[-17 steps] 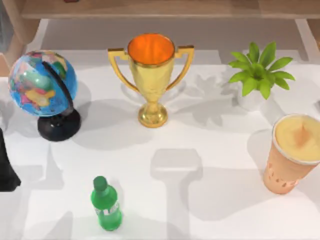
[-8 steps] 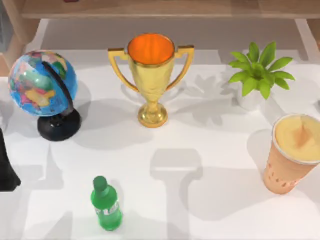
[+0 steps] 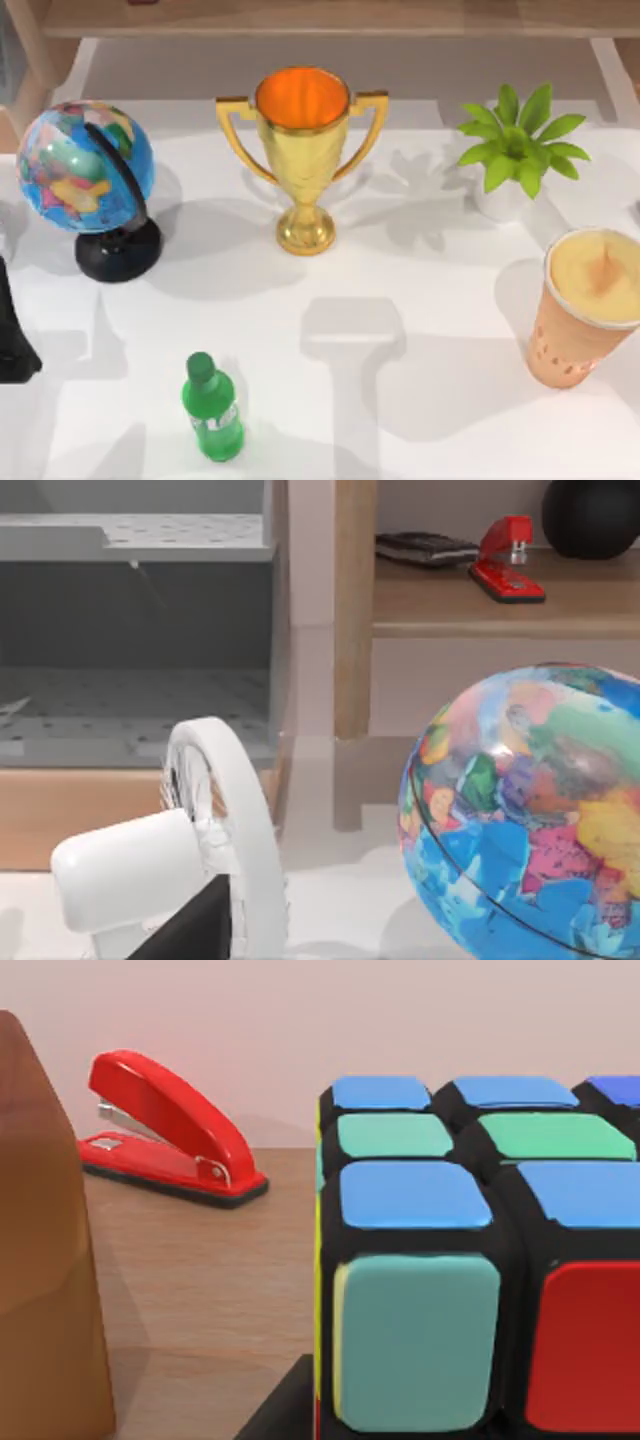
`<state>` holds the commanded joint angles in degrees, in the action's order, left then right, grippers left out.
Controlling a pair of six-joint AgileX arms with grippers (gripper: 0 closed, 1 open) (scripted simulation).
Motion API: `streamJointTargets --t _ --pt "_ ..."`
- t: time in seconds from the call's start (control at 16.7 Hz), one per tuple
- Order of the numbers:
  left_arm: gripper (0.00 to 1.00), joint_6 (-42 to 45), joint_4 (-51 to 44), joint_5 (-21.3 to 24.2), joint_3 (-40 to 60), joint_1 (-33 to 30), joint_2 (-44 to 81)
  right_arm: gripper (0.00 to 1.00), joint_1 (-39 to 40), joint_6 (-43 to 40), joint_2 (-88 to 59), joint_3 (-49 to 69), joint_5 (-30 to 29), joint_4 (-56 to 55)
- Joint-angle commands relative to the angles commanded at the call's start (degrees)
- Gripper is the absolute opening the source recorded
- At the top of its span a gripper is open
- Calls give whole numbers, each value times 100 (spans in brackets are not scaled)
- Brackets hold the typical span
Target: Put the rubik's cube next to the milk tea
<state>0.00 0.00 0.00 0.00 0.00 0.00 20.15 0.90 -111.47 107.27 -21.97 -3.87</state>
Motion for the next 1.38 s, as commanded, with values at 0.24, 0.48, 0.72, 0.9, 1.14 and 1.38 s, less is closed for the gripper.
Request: streamJointTargets --t 0.24,0.48,0.72,0.9,1.14,1.38 --pt "100 0 0 0 0 0 0 0 0 0 0 0 0 0" --pt "100 0 0 0 0 0 0 0 16 9 10 4 3 1" --pt "100 0 0 0 0 0 0 0 14 11 -26 221 4 182" --pt "100 0 0 0 0 0 0 0 13 9 -38 302 4 251" --pt "100 0 0 0 0 0 0 0 36 63 44 313 23 283" --pt "100 0 0 0 0 0 0 0 450 579 470 336 271 973"
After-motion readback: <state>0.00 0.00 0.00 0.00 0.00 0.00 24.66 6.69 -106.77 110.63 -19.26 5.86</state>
